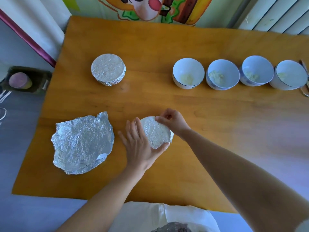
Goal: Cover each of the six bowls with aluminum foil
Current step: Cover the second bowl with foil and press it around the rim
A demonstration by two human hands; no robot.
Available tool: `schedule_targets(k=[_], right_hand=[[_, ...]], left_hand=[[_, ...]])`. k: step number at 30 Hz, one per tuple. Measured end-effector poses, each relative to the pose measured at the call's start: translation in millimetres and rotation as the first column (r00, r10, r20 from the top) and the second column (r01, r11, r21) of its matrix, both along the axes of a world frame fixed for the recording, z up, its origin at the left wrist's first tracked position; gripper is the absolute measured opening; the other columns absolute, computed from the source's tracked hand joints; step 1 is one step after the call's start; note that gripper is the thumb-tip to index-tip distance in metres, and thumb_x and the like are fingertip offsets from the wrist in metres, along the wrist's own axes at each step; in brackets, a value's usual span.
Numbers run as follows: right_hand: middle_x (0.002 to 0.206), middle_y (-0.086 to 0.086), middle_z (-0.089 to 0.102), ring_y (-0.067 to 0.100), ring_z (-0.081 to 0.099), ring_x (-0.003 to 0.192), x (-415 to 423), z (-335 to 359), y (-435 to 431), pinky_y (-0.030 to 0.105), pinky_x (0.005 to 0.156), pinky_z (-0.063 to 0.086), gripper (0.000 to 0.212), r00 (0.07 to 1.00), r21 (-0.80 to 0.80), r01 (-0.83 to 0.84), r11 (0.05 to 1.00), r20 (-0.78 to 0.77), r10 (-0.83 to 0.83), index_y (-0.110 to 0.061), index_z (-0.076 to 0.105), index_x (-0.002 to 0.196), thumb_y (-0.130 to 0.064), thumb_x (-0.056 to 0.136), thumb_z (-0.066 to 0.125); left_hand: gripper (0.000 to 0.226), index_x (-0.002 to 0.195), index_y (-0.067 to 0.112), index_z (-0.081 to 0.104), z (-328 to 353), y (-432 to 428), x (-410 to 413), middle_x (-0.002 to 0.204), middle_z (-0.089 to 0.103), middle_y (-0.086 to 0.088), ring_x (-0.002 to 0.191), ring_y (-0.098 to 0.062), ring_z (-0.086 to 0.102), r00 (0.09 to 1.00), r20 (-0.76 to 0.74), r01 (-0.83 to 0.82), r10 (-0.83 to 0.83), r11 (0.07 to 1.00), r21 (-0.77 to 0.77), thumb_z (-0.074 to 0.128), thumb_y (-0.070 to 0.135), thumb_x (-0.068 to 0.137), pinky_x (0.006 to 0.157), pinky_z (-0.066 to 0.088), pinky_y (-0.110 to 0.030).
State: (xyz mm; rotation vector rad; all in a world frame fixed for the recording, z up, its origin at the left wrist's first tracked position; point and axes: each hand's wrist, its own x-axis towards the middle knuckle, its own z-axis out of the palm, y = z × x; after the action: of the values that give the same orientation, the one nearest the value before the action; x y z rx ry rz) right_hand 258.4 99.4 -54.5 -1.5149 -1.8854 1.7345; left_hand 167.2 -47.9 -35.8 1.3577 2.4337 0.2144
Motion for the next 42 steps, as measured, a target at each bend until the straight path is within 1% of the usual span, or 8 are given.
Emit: schedule_targets(k=[5, 8, 12, 15, 20, 35, 39, 42], right_hand=[[0.073, -0.004, 0.06, 0.009, 0.052, 0.068, 1.7, 3.0, -5.4, 0.027, 0.067, 0.043, 0.028, 1.0, 0.015, 0.016, 1.0, 0.009, -0.016, -0.008, 0.067, 0.084, -0.035, 0.08, 0.078], [0.076, -0.003, 0.06, 0.009, 0.052, 0.071, 9.8, 3.8, -6.3, 0.027, 0.07, 0.043, 0.022, 0.999, -0.057, 0.014, 0.998, -0.041, -0.016, -0.008, 0.066, 0.088, -0.029, 0.088, 0.07], [0.075, -0.004, 0.059, 0.002, 0.053, 0.064, 24.9, 1.7, -1.9, 0.018, 0.065, 0.044, 0.018, 0.989, -0.205, -0.02, 0.979, -0.145, -0.01, -0.007, 0.066, 0.097, -0.007, 0.097, 0.049], [0.077, -0.001, 0.063, -0.002, 0.057, 0.062, 30.3, -2.4, -0.8, 0.014, 0.064, 0.046, 0.016, 0.989, -0.16, -0.079, 0.984, -0.133, 0.058, 0.001, 0.065, 0.106, 0.003, 0.094, 0.055], [0.072, -0.001, 0.063, -0.004, 0.055, 0.056, 27.4, -8.3, 2.0, 0.014, 0.059, 0.044, 0.005, 0.991, -0.153, -0.066, 0.986, -0.122, 0.047, -0.003, 0.066, 0.096, -0.003, 0.092, 0.063], [0.063, 0.004, 0.051, 0.013, 0.041, 0.057, 12.0, -11.7, 9.2, 0.027, 0.057, 0.035, 0.025, 0.981, -0.179, -0.133, 0.975, 0.116, 0.155, 0.01, 0.066, 0.086, -0.012, 0.092, 0.057], [0.059, -0.001, 0.055, 0.009, 0.044, 0.052, 8.7, -11.3, 10.0, 0.023, 0.054, 0.039, 0.012, 0.976, -0.19, -0.121, 0.974, 0.156, 0.151, -0.01, 0.071, 0.078, -0.011, 0.088, 0.063], [0.062, -0.003, 0.061, 0.006, 0.048, 0.051, 10.6, -13.1, 5.0, 0.021, 0.053, 0.041, 0.009, 0.989, -0.113, -0.077, 0.991, 0.115, 0.09, -0.014, 0.072, 0.079, -0.008, 0.083, 0.066]], left_hand=[[0.124, 0.159, 0.016, 0.002, -2.9, 22.9, 6.0, 0.166, 0.008, -0.006, 0.152, -0.036, 0.008, 0.979, -0.069, 0.187, -0.194, 0.978, -0.094, 0.022, 0.098, 0.068, 0.113, 0.008, -0.072], [0.117, 0.158, 0.019, 0.002, -7.1, 26.3, 8.3, 0.166, 0.016, -0.003, 0.151, -0.034, 0.013, 0.969, -0.113, 0.207, -0.221, 0.971, -0.123, 0.021, 0.094, 0.071, 0.113, 0.011, -0.071], [0.111, 0.157, 0.015, 0.019, -11.5, 20.6, 2.5, 0.162, 0.028, -0.003, 0.147, -0.034, 0.026, 0.954, -0.149, 0.249, -0.259, 0.965, -0.085, 0.031, 0.087, 0.074, 0.107, 0.025, -0.062], [0.109, 0.157, 0.015, 0.022, -11.9, 19.3, 0.7, 0.16, 0.031, -0.003, 0.144, -0.034, 0.029, 0.949, -0.151, 0.272, -0.278, 0.961, -0.06, 0.035, 0.086, 0.075, 0.103, 0.031, -0.059], [0.108, 0.156, 0.015, 0.024, -9.5, 20.1, 0.8, 0.159, 0.032, -0.002, 0.143, -0.033, 0.03, 0.949, -0.149, 0.272, -0.279, 0.96, -0.064, 0.037, 0.085, 0.076, 0.101, 0.033, -0.059], [0.105, 0.156, 0.016, 0.027, -8.3, 20.5, 0.8, 0.158, 0.033, -0.002, 0.142, -0.033, 0.032, 0.946, -0.163, 0.273, -0.28, 0.96, -0.064, 0.039, 0.083, 0.076, 0.1, 0.034, -0.058], [0.104, 0.155, 0.016, 0.028, -9.0, 20.4, 1.2, 0.158, 0.033, -0.002, 0.141, -0.034, 0.033, 0.944, -0.168, 0.277, -0.283, 0.959, -0.057, 0.042, 0.082, 0.076, 0.1, 0.033, -0.057], [0.104, 0.155, 0.015, 0.027, -9.5, 20.0, 0.8, 0.159, 0.032, -0.003, 0.142, -0.034, 0.032, 0.943, -0.174, 0.278, -0.285, 0.958, -0.065, 0.04, 0.082, 0.077, 0.1, 0.032, -0.058]])
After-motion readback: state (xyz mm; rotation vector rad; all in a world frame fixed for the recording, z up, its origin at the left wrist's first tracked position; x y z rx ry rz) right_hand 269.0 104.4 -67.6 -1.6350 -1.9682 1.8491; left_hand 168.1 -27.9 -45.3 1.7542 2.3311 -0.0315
